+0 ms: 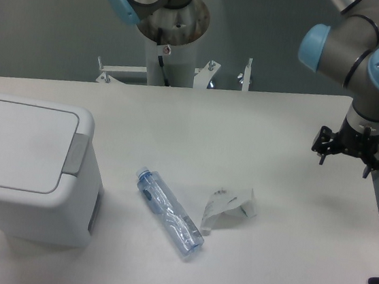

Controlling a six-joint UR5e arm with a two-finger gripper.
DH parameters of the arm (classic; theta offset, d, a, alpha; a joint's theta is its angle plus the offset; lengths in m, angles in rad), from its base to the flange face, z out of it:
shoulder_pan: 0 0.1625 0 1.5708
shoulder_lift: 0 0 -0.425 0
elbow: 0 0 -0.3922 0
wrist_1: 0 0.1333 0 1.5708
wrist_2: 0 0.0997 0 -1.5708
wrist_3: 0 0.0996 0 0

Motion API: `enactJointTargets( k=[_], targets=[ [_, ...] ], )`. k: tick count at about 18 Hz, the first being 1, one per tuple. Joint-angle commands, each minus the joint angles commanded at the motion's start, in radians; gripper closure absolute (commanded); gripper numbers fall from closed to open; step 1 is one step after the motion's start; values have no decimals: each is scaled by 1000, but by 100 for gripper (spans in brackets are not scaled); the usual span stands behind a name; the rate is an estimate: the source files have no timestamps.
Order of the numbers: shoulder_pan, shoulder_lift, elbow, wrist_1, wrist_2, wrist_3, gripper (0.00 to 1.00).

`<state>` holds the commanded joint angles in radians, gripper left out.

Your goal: Open the trash can

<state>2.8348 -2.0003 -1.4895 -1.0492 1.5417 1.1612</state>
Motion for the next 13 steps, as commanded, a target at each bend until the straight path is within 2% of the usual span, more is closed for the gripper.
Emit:
enactJointTargets(
  k=[6,13],
  targets=[
    [-17,2,11,2,-3,-14,0],
    [-48,6,0,9,-35,-147,0]
  ],
)
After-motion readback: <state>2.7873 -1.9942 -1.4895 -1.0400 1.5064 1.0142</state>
